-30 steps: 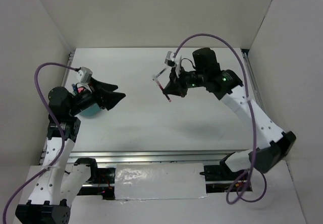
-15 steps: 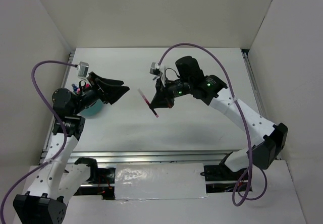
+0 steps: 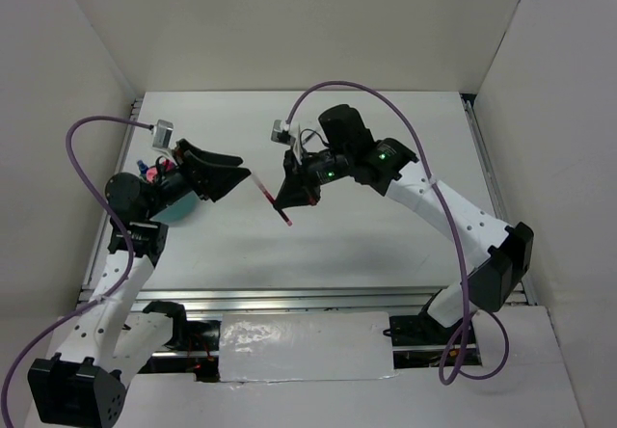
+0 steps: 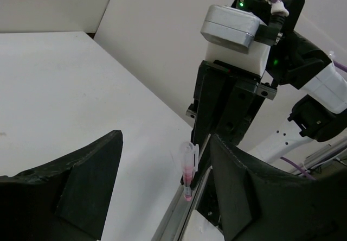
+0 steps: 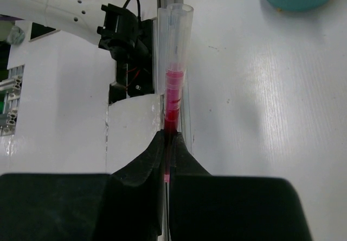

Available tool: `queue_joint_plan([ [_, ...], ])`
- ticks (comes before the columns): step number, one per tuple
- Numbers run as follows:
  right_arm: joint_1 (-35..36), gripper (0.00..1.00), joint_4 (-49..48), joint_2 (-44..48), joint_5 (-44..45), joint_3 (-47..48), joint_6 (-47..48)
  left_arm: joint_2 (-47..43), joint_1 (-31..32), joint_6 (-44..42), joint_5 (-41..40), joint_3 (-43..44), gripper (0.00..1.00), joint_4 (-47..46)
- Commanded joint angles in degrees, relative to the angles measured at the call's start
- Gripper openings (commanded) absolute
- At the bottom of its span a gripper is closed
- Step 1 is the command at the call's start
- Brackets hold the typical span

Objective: Sort the stationery into containers
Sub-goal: Pick up the pen from the center of the board, then place the pen in the storage box.

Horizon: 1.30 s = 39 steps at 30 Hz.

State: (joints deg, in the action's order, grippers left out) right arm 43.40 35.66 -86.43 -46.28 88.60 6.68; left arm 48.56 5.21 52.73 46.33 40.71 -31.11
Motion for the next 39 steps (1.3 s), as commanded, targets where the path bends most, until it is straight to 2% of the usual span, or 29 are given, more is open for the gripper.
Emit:
queue_joint_plan([
  [1,0.64,0.0,-0.94,-0.31,-2.23,3.51,-0.96,-0.48,0.85,2.81,2.45,-0.72,0.77,-7.29],
  [8,0.64,0.0,-0.68,-1.63,-2.67,5.09,-1.49,-0.22,1.55,1.76,2.28,-1.42,0.77,-6.41],
  [11,0.81,0.0,-0.33,-2.42,-2.59,5.97,-1.4,0.22,1.55,2.64,2.63,-1.6,0.72,-7.38],
  [15,1.07,0.0,0.02,-3.39,-2.5,7.11,-1.4,0.66,1.55,2.82,2.63,-1.6,0.59,-7.91],
  [20,1.6,0.0,0.46,-4.27,-1.97,7.64,-1.23,0.93,1.55,2.99,2.28,-1.42,0.51,-8.08],
  [23,1.87,0.0,0.64,-4.44,-1.36,7.56,-1.23,0.93,1.55,2.82,1.93,-1.42,0.41,-7.91],
  [26,1.95,0.01,0.64,-4.45,-0.74,7.47,-1.67,0.66,1.55,1.94,1.14,-1.16,0.16,-6.77],
  [27,1.95,0.05,0.47,-4.45,-0.48,7.55,-1.84,0.58,1.55,1.59,1.05,-0.98,0.12,-5.81],
  [28,1.95,0.22,0.55,-4.45,0.13,7.56,-2.28,0.49,1.55,1.06,1.05,-0.55,0.07,-5.02],
  [29,1.95,0.35,0.64,-4.18,0.57,7.82,-2.46,0.31,1.55,-1.38,1.05,-0.02,0.01,-3.7],
  [31,1.87,0.65,0.81,-4.09,1.89,7.91,-2.98,0.31,1.55,-6.47,1.05,3.56,0.0,5.85],
  [32,1.61,0.74,0.81,-3.57,2.33,7.99,-3.07,0.31,1.64,-13.63,0.87,5.24,0.0,10.15],
  [33,1.34,0.78,0.82,-3.04,2.68,7.82,-3.25,0.4,1.64,-17.45,0.09,7.0,0.0,14.72],
  [34,0.38,0.88,0.82,-2.6,2.78,7.47,-3.42,0.4,1.64,-21.92,-0.79,10.58,0.0,24.08],
  [35,-0.24,0.89,0.64,-1.73,2.6,7.21,-3.6,0.66,1.56,-30.49,-2.19,12.19,0.0,28.52],
  [37,-2.17,0.91,-0.06,-0.93,1.9,6.77,-4.57,1.01,1.47,-38.71,-6.76,17.09,0.0,40.27],
  [38,-4.09,0.92,-0.5,-0.23,1.29,6.24,-5.09,1.62,1.21,-45.72,-9.04,18.34,0.0,43.04],
  [39,-4.98,0.92,-1.11,0.12,0.93,5.8,-5.27,1.98,1.12,-48.74,-13.32,20.44,0.0,45.42],
])
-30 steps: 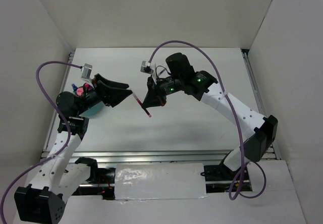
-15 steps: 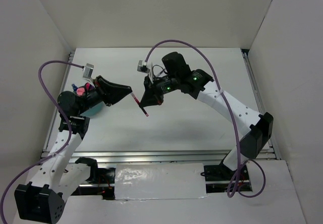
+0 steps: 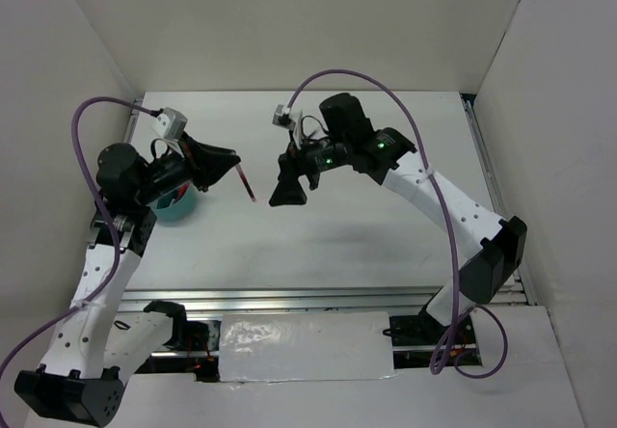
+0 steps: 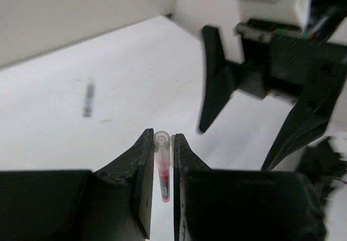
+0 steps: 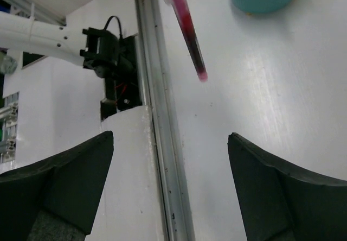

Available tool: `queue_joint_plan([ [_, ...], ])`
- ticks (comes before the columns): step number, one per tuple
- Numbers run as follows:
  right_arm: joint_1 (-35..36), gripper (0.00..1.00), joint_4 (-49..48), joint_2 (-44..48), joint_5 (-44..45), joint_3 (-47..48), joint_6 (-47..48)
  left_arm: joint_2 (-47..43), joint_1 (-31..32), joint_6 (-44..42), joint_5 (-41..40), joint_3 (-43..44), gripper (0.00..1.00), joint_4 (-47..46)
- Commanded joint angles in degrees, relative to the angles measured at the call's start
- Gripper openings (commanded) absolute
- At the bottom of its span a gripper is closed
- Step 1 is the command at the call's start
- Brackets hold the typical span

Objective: Sort the stationery into containers
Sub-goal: Place the pen in the storage box.

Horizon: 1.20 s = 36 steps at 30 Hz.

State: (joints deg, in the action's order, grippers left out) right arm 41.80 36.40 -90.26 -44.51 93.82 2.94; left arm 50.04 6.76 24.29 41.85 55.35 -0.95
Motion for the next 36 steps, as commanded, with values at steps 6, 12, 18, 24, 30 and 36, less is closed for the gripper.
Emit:
queue_joint_plan([
  [6,-7.79,0.92,-2.91,4.56,-1.28,-1.89,-1.97,6.02,-1.05,-42.3,-25.76,10.22,0.0,25.47],
  [12,-8.32,0.92,-3.44,4.04,-1.37,-2.86,-2.15,10.34,-4.83,-50.83,-32.09,7.5,0.0,23.72],
  [18,-8.93,0.92,-3.44,3.6,-2.24,-3.29,-1.97,12.88,-8.15,-54.0,-30.77,4.77,0.0,18.53],
  [24,-9.37,0.93,-3.8,3.51,-2.77,-4.17,-1.8,15.26,-11.51,-54.96,-26.47,3.27,0.0,15.64],
  [30,-9.81,0.92,-3.8,3.07,-3.39,-4.35,-1.71,17.98,-13.79,-54.97,-23.57,2.83,0.0,14.83],
  [36,-10.25,0.92,-3.62,2.37,-3.74,-4.08,-1.53,20.09,-15.46,-53.21,-20.14,3.27,0.01,15.63],
])
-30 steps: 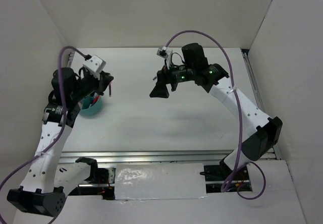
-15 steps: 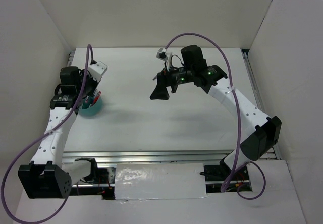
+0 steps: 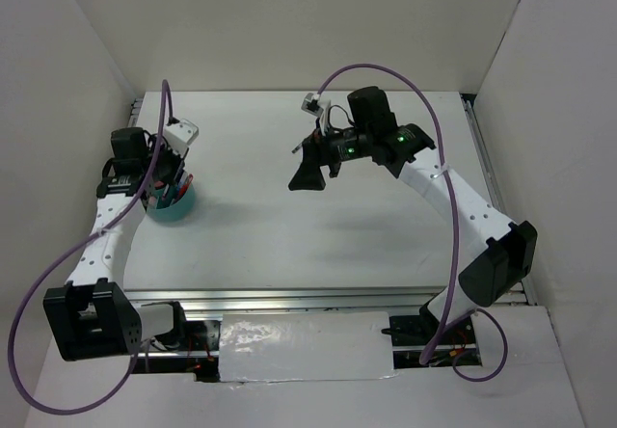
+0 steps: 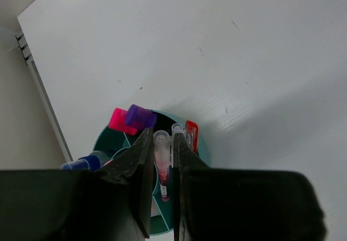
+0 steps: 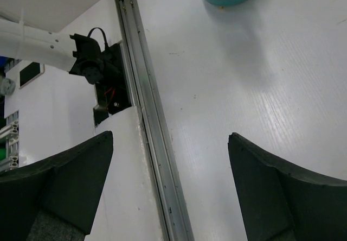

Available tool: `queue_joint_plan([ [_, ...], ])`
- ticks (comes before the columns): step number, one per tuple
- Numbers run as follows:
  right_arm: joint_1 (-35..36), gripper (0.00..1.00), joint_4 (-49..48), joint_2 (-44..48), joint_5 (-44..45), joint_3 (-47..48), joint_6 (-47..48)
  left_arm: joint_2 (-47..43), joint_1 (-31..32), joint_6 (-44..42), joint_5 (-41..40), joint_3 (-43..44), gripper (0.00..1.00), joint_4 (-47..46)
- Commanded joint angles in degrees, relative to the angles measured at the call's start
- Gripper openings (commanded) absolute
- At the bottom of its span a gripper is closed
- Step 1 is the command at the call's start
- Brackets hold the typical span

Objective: Sort the stationery into containers
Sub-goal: Place the pen in the storage box, then pick up the pen from the center of the board.

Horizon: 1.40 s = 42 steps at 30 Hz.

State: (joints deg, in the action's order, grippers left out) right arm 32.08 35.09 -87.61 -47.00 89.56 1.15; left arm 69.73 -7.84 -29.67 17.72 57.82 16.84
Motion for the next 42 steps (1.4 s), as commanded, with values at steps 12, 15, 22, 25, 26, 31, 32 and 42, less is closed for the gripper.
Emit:
queue_joint_plan([
  [12,-0.96,0.92,-1.61,-0.72,-1.51,0.26,-0.09,0.4,-2.01,2.25,4.34,-0.43,0.46,-1.29],
  [15,-0.96,0.92,-1.52,-0.98,-1.43,0.7,-0.09,0.05,-2.1,3.21,5.22,0.45,0.55,-0.76],
  [22,-2.19,0.92,-2.74,-0.54,-0.98,0.18,-1.06,0.3,3.25,11.65,6.37,6.33,0.61,-3.75],
  [25,-5.08,0.92,-4.33,-0.8,-1.77,-0.61,-4.74,7.06,11.86,14.46,6.11,13.1,0.58,-1.28],
  [26,-6.05,0.92,-4.94,-0.8,-2.04,-1.14,-5.45,9.17,13.27,15.51,6.28,17.11,0.58,-0.24],
  [31,-13.61,0.9,-6.61,0.16,-3.71,-4.04,-8.79,24.81,21.45,19.03,5.05,27.25,0.6,3.03],
  [32,-14.58,0.9,-6.96,0.77,-3.97,-5.0,-8.79,26.84,22.07,20.78,4.0,28.3,0.6,2.07],
  [42,-24.69,0.9,-8.37,3.59,-6.26,-11.33,-9.23,57.69,25.85,26.94,0.93,54.31,0.62,5.84],
])
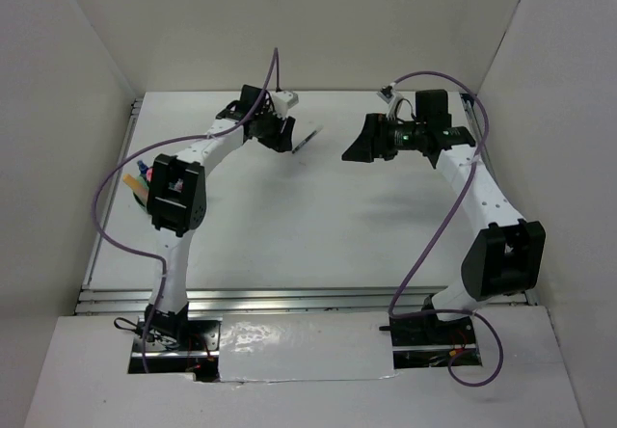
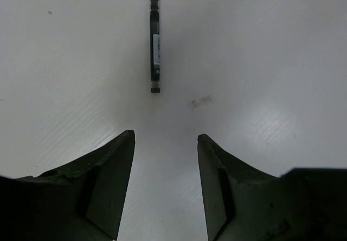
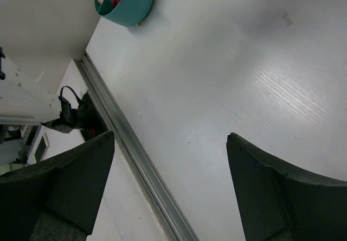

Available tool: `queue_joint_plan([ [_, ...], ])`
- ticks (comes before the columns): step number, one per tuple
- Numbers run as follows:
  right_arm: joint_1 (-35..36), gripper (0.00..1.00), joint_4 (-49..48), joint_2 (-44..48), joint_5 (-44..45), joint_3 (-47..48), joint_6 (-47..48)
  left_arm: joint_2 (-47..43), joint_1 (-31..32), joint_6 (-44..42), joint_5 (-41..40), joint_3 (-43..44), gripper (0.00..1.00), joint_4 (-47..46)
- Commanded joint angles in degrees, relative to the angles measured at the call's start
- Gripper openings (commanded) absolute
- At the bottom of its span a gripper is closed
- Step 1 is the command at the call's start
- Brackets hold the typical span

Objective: Sort the stationery into containers
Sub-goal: Pick up the pen from the center of the board.

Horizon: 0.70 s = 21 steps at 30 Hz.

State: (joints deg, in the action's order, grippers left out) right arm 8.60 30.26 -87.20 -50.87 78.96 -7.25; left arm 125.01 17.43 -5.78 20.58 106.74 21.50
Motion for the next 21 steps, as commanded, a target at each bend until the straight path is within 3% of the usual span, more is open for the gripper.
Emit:
queue_joint_plan([
  [1,-2.09,0.9,-3.72,3.17,-2.74,-1.52,-1.01,3.65,0.93,3.67,-2.73,7.15,0.62,0.57],
  [12,-5.17,0.89,-3.63,1.68,-4.5,-2.93,-0.66,13.5,1.46,4.46,-3.97,12.17,0.61,-3.48],
  [21,-6.31,0.88,-2.84,1.15,-5.38,-3.2,-0.05,19.3,2.6,4.82,-2.99,17.88,0.59,-0.85],
])
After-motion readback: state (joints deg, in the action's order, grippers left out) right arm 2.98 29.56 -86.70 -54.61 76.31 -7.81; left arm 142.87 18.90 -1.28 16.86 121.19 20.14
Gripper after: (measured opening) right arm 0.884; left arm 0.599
